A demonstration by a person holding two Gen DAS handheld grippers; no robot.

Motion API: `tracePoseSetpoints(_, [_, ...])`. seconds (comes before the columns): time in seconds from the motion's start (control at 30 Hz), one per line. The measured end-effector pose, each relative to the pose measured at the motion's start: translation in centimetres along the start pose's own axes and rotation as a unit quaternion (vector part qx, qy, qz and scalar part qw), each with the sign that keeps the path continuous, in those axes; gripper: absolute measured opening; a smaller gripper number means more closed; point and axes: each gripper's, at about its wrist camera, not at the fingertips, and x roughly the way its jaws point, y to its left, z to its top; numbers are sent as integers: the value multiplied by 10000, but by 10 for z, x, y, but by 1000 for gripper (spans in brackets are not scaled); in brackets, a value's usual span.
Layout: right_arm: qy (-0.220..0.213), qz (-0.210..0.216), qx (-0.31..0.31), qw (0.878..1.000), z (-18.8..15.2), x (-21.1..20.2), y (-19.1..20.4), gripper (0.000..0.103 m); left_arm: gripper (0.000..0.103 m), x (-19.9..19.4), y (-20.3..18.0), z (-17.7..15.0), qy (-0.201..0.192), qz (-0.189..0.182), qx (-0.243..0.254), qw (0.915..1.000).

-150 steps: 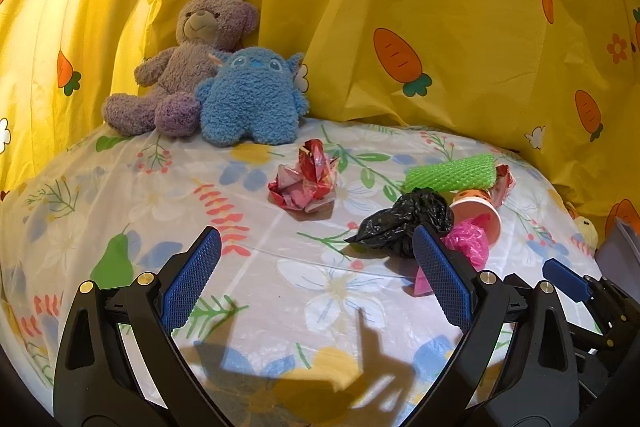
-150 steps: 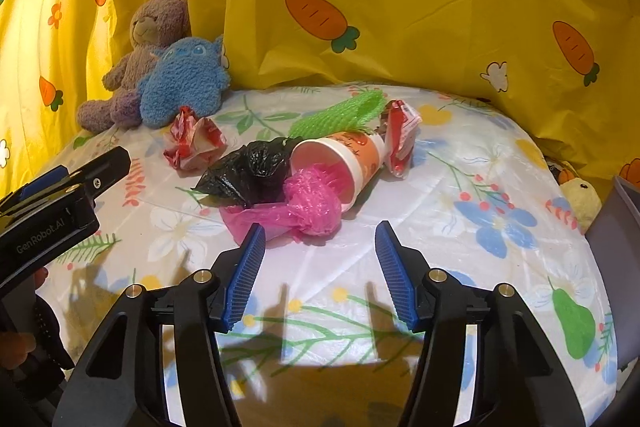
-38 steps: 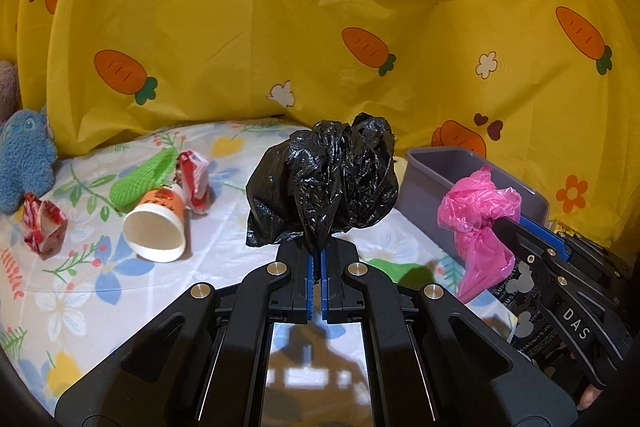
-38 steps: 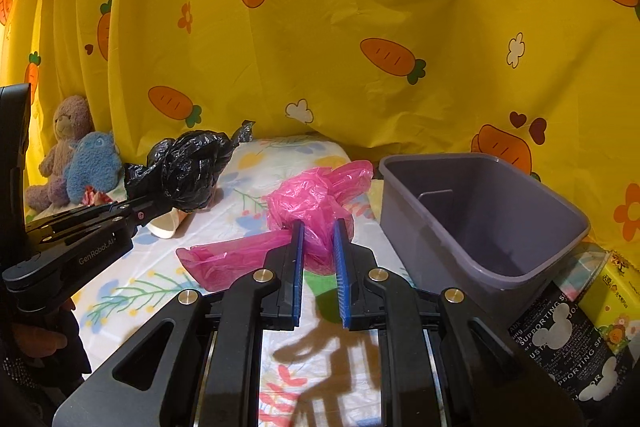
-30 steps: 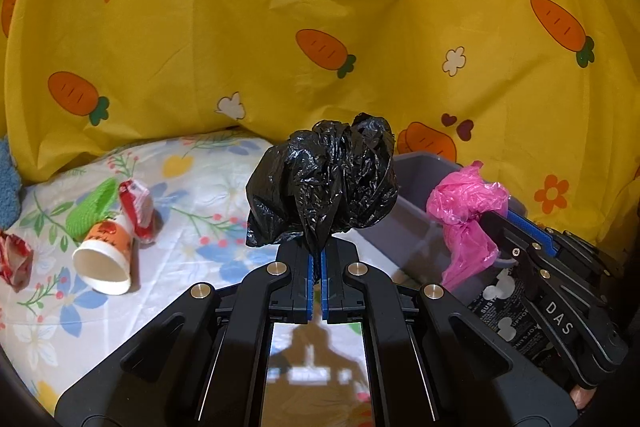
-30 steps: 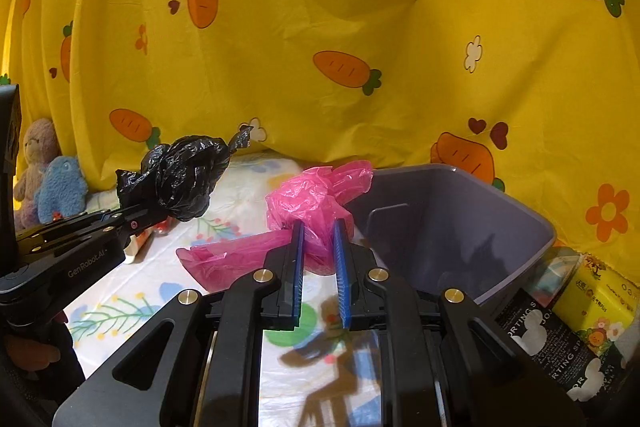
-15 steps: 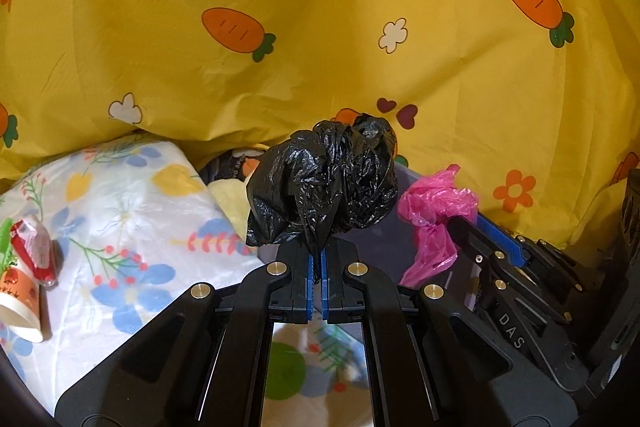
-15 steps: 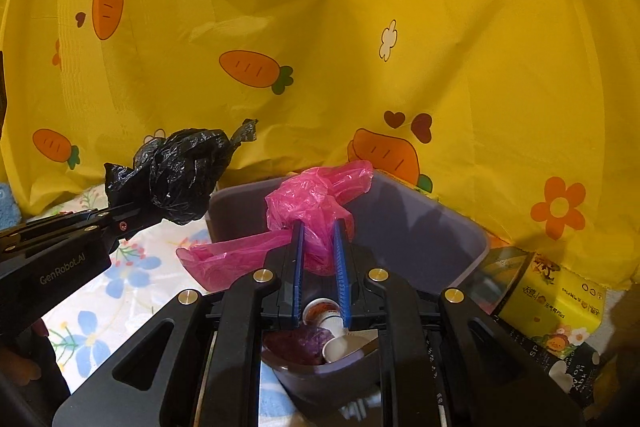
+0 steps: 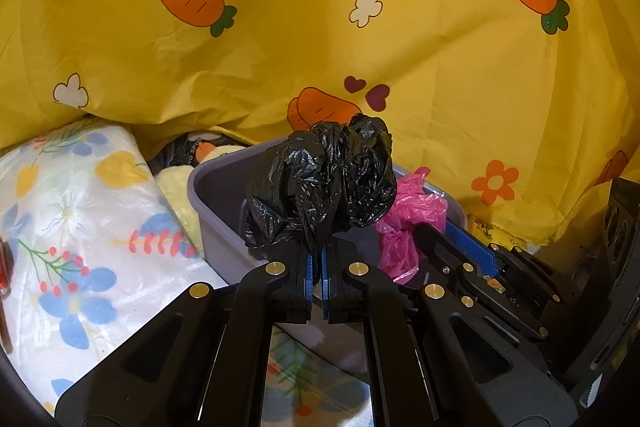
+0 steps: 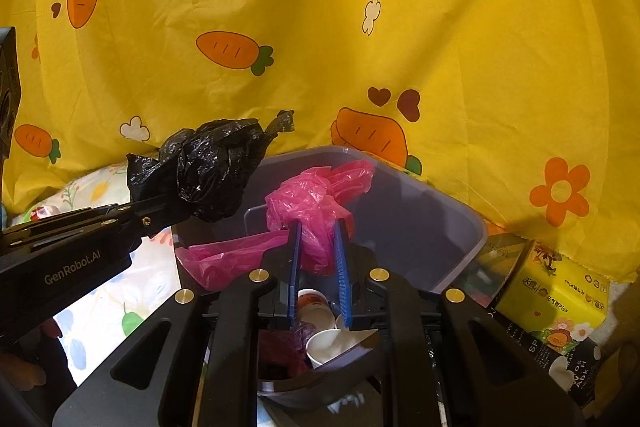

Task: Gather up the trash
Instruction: 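Open both grippers to drop the black and pink bags into the bin, then move both open grippers back toward the orange-printed paper cup on the bed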

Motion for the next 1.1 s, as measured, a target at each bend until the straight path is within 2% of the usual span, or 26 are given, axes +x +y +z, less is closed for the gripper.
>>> tracePoseSetpoints(0.03, [-6,-10,-7,10000,0,2,-1,26,9,1,-1,0,3,-43,40,10000])
tracePoseSetpoints(0.07, [-14,-31,-4,10000,0,2,-1,34,23,1,-1,-1,-15,-26,76,10000])
tracePoseSetpoints(0.1, [-20,-61,11,10000,0,2,-2,38,45,0,1,-2,-57,55,68,9999])
tracePoseSetpoints(0.13, [-24,-74,28,10000,-1,2,-3,41,56,-3,3,-3,-131,109,15,9999])
tracePoseSetpoints(0.17, [-23,-84,43,10000,-1,2,-4,41,72,-7,7,-3,-235,132,-69,9996])
tracePoseSetpoints(0.2, [-26,-98,60,9999,-2,1,-5,42,81,-11,11,-4,-332,193,-140,9992])
tracePoseSetpoints(0.27, [-50,-109,89,9999,-2,0,-5,47,86,-19,15,-5,-506,444,-160,9976])
tracePoseSetpoints(0.4, [-166,-120,97,9997,-3,-5,-2,56,89,-34,16,-8,-729,877,-18,9935])
tracePoseSetpoints(0.8, [-389,-143,89,9991,-5,-33,14,67,89,-81,33,-26,-894,1184,-127,9888])
tracePoseSetpoints(1.1, [-540,263,-37,9982,-14,-55,50,83,90,-126,65,-56,-920,1783,-352,9790])
